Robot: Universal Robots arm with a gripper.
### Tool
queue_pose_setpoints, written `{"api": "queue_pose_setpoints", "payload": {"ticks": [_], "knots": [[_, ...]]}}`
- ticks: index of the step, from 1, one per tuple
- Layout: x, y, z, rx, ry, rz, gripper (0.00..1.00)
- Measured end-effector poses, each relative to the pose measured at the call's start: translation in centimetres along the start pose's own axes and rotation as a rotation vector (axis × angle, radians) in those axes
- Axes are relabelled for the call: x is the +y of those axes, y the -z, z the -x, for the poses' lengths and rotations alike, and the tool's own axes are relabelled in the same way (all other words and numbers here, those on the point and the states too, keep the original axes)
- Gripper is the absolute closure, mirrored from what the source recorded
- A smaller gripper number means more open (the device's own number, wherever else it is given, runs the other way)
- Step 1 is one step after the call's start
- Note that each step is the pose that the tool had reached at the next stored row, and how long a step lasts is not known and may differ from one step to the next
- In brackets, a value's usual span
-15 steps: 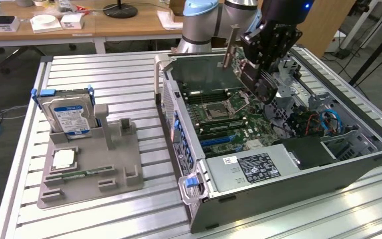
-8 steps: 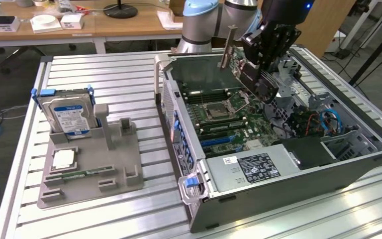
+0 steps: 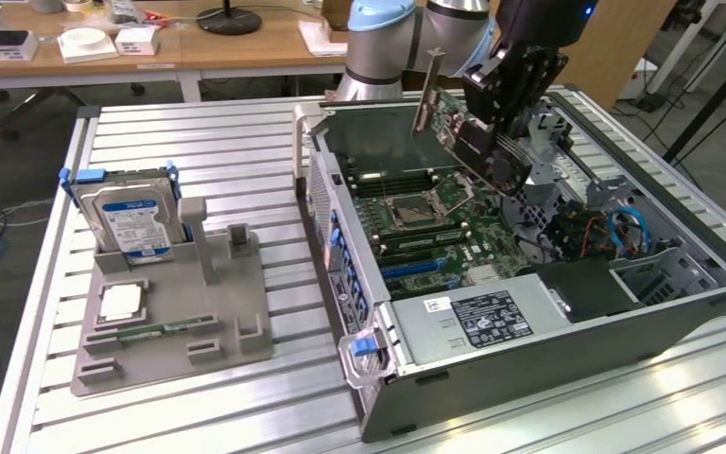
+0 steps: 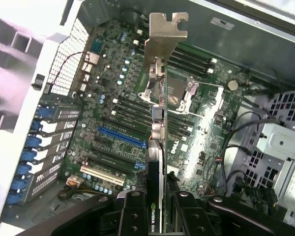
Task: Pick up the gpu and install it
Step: 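Insert the gpu into the slot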
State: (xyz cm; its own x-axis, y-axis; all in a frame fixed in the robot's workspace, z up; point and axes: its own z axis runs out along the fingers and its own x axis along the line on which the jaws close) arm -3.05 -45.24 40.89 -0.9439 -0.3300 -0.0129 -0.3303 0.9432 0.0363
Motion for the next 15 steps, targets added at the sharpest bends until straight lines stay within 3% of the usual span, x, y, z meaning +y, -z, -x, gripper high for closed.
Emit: {"api": "queue_pose_setpoints", "payload": {"ticks": [15], "knots": [[0.00,0.00,0.00,0.0049,0.136,0.0018,0.74]]}}
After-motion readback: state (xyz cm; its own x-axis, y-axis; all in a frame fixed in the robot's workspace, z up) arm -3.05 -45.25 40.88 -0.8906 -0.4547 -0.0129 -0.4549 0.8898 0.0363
